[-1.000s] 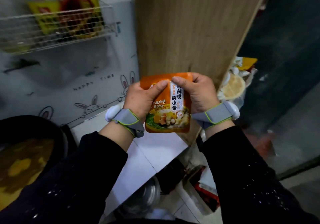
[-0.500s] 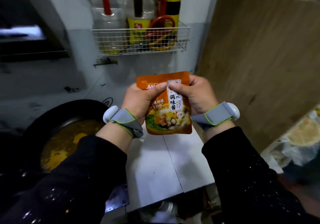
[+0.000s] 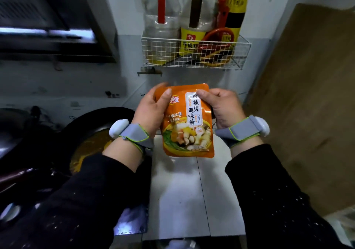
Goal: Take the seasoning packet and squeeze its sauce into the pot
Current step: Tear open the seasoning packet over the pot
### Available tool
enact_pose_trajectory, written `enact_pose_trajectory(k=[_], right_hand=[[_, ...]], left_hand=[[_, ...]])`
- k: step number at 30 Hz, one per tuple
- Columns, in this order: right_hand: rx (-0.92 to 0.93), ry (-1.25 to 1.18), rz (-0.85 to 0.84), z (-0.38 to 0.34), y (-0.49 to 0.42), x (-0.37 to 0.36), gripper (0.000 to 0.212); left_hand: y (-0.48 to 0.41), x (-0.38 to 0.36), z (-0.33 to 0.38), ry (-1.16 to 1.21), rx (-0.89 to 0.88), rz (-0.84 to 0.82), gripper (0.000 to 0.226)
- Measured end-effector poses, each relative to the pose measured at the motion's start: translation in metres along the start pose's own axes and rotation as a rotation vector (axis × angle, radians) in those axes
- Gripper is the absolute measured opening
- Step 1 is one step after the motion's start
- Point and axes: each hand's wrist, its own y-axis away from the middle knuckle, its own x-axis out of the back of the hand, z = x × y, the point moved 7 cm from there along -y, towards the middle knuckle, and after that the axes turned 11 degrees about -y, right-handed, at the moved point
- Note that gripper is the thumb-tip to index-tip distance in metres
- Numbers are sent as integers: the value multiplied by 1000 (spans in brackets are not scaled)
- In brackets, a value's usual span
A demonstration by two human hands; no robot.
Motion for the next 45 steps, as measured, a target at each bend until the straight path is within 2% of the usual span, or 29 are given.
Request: enact_pose_trajectory(k=[2,4,5,8,10,12,15,18,20,22,27,32,35,40,42,45], right_hand=[[-1,-6,40,4,-4,-1,28],[17,9,45,5,-8,-4,31],[24,8,42,5,-8,-7,31],[-6,-56,-14,9,-7,-19,26],[-34,-87,-64,10,-4,-26,25],[-58,-113,-106,9,-3,-27,28],[-123,-158,-167,7,-3,-24,41],[-95,-194,-175,3,-4,-20,28],[-48,-196,-128,0,-6,-14,22],[-4,-159,-71,-2,-10,-5,24],[122,10,77,-9,-20,21,28],[105,-108,183,-4,-23,36,28],[79,-134,150,-1,-21,33,25],[117,13,96,-12,-20,23,10],[151,148,-15,-19,-18,10,14],[62,226,-238,-14,-11,-20,19]], left_hand=[[-3,5,-3,-188,2,78,56],[3,4,6,-369,-72,146,65],[7,-4,10,-380,-123,94,64],[21,-47,14,-71,-189,-287,50],[24,-61,14,10,-219,-392,55],[21,-62,12,107,-170,-401,49],[15,-55,2,233,-76,-337,26],[12,-52,-14,311,44,-276,20],[12,-52,-21,377,108,-286,19],[12,-51,-25,392,146,-309,19],[15,-51,-28,414,227,-335,38],[10,-47,-29,444,215,-335,28],[8,-46,-29,452,207,-349,30],[9,-48,-27,364,159,-368,27],[11,-50,-25,309,120,-391,19],[14,-55,-20,252,64,-478,14]])
